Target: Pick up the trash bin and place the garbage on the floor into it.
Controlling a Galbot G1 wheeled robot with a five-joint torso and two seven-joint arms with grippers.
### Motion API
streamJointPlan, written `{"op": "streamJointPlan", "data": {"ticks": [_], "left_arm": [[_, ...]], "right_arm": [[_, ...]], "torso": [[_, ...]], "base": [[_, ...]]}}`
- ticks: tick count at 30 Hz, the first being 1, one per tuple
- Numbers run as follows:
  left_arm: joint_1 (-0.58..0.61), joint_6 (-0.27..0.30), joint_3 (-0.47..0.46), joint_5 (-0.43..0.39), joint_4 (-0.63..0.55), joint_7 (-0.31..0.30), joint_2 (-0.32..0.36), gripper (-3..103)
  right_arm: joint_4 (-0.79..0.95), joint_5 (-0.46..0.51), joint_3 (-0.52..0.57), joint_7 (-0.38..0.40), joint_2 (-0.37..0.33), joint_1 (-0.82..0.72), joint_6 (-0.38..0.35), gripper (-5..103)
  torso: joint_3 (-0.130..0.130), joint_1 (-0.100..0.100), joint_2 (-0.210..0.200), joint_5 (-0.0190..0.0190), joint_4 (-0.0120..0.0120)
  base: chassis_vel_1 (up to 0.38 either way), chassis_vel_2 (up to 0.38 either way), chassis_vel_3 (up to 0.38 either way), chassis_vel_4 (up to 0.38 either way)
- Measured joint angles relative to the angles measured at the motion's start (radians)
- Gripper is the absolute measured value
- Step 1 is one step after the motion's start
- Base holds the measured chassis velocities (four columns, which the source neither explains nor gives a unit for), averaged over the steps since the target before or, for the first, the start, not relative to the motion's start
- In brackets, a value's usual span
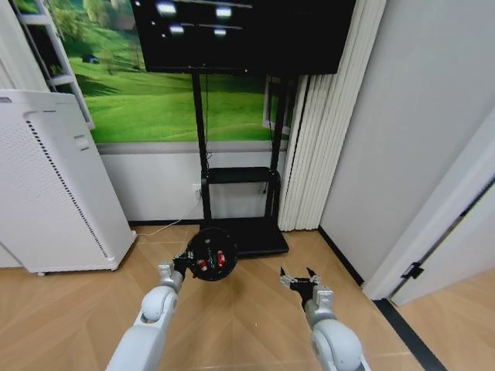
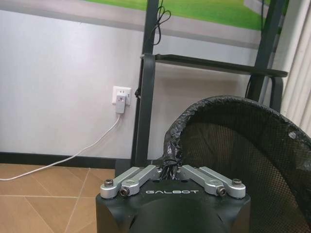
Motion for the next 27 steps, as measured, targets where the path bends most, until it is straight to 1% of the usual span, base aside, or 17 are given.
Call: {"op": "streamJointPlan", "data": {"ticks": [7,8,10,11,13,14,15,16,17,18,19,20,21,27], "left_arm": [[-0.012,0.002,0.011,-0.001,0.004,-0.003,-0.004,3],[-0.015,0.001,0.012,-0.002,0.005,-0.004,-0.004,3],[-0.016,0.002,0.012,-0.003,0.006,-0.004,-0.004,3],[-0.016,0.002,0.011,-0.003,0.006,-0.005,-0.002,3],[-0.016,0.002,0.010,-0.003,0.006,-0.004,-0.002,3],[-0.016,0.002,0.008,-0.003,0.006,-0.004,-0.003,3],[-0.014,0.002,0.006,-0.003,0.006,-0.004,-0.004,3],[-0.014,0.002,0.006,-0.003,0.006,-0.004,-0.004,3],[-0.013,0.002,0.006,-0.003,0.005,-0.004,-0.004,3],[-0.013,0.002,0.006,-0.003,0.005,-0.004,-0.004,3],[-0.012,0.002,0.005,-0.003,0.003,-0.004,-0.004,3],[-0.011,0.002,0.004,-0.003,-0.002,-0.004,-0.004,3],[-0.011,0.001,0.004,-0.003,-0.007,-0.005,-0.004,3],[-0.011,0.003,0.003,-0.007,-0.013,-0.013,-0.004,3]], "right_arm": [[-0.002,-0.013,0.002,-0.004,-0.005,-0.004,-0.015,100],[-0.003,-0.013,0.002,-0.007,-0.006,-0.003,-0.022,100],[-0.005,-0.016,0.003,-0.008,-0.006,-0.002,-0.024,100],[-0.009,-0.024,0.003,-0.015,-0.006,-0.001,-0.025,100],[-0.013,-0.030,0.003,-0.018,-0.006,0.000,-0.026,100],[-0.018,-0.037,0.003,-0.021,-0.006,0.001,-0.026,100],[-0.023,-0.046,0.003,-0.023,-0.006,0.002,-0.026,100],[-0.023,-0.046,0.003,-0.023,-0.006,0.002,-0.026,100],[-0.027,-0.054,0.003,-0.025,-0.006,0.003,-0.025,100],[-0.027,-0.054,0.003,-0.025,-0.006,0.003,-0.025,100],[-0.030,-0.061,0.002,-0.030,-0.006,0.003,-0.025,100],[-0.032,-0.077,0.005,-0.049,-0.007,0.004,-0.025,100],[-0.035,-0.081,0.005,-0.057,-0.007,0.004,-0.025,100],[-0.045,-0.086,-0.001,-0.078,-0.008,0.008,-0.020,100]], "torso": [[0.000,0.000,0.000,0.0003,-0.0002],[0.000,0.000,0.000,-0.0001,-0.0001],[0.000,0.000,0.000,0.0004,-0.0001],[0.000,0.000,0.000,-0.0002,0.0000],[0.000,0.000,0.000,0.0002,-0.0002],[0.000,0.000,0.000,0.0006,-0.0002],[0.000,0.000,0.000,-0.0007,0.0000],[0.000,0.000,0.000,-0.0007,0.0000],[0.000,0.000,0.000,0.0004,0.0001],[0.000,0.000,0.000,0.0004,0.0001],[0.000,0.000,0.000,0.0006,0.0003],[0.000,0.000,0.000,-0.0002,0.0002],[0.000,0.000,0.000,0.0005,0.0000],[0.000,0.000,0.000,0.0001,-0.0001]], "base": [[0.205,-0.210,-0.222,0.203],[0.276,-0.250,-0.248,0.243],[0.276,-0.207,-0.292,0.243],[0.319,-0.234,-0.338,0.235],[0.395,-0.234,-0.413,0.205],[0.418,-0.199,-0.413,0.227],[0.473,-0.208,-0.448,0.227],[0.473,-0.208,-0.448,0.227],[0.473,-0.199,-0.486,0.171],[0.473,-0.199,-0.486,0.171],[0.545,-0.199,-0.561,0.193],[0.552,-0.156,-0.618,0.168],[0.620,-0.163,-0.618,0.168],[0.608,-0.117,-0.606,0.116]]}}
